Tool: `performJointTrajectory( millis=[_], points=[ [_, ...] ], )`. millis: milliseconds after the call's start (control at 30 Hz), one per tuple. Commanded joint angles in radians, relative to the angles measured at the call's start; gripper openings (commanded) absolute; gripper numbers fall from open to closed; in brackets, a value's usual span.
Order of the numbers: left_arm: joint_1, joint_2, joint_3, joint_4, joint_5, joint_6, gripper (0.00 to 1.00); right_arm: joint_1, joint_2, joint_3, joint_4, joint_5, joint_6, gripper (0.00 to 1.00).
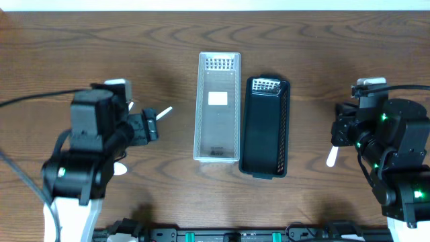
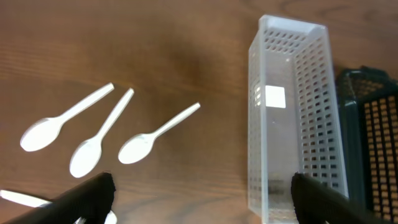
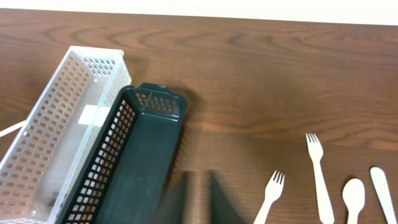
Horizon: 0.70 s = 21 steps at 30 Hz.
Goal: Pack container
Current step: 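Lower left gripper into white basket and right gripper into dark basket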
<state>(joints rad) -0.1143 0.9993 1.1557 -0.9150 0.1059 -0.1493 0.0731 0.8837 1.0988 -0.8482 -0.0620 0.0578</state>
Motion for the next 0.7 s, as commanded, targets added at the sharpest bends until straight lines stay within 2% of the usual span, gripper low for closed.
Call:
performJointTrajectory(
  millis=[0, 33, 67, 200, 300, 467, 667],
  points=[
    [-0.006, 0.055, 0.013, -0.005, 0.016, -0.002, 0.36, 0.011, 0.013, 0.016, -0.024, -0.029, -0.011, 0.01],
    [-0.009, 0.066, 0.013, -0.004, 0.016, -0.002, 0.1, 0.018, 0.013, 0.016, -0.043, -0.045, -0.032, 0.01],
    [-0.016, 0.077, 0.013, -0.004, 0.015, -0.002, 0.06, 0.026, 0.013, 0.016, -0.062, -0.063, -0.056, 0.01],
    [-0.066, 0.092, 0.014, 0.016, 0.014, 0.0, 0.06, 0.08, 0.02, 0.016, -0.134, -0.097, -0.083, 0.01],
    [-0.132, 0.101, 0.014, 0.027, 0.011, 0.041, 0.06, 0.145, 0.032, 0.015, -0.203, -0.13, -0.101, 0.01],
    [-0.262, 0.17, 0.013, 0.026, -0.005, 0.044, 0.05, 0.25, 0.095, 0.013, -0.301, -0.13, -0.1, 0.01],
    [-0.378, 0.291, 0.013, 0.03, -0.004, 0.048, 0.06, 0.359, 0.201, 0.013, -0.312, -0.188, -0.125, 0.01]
  ],
)
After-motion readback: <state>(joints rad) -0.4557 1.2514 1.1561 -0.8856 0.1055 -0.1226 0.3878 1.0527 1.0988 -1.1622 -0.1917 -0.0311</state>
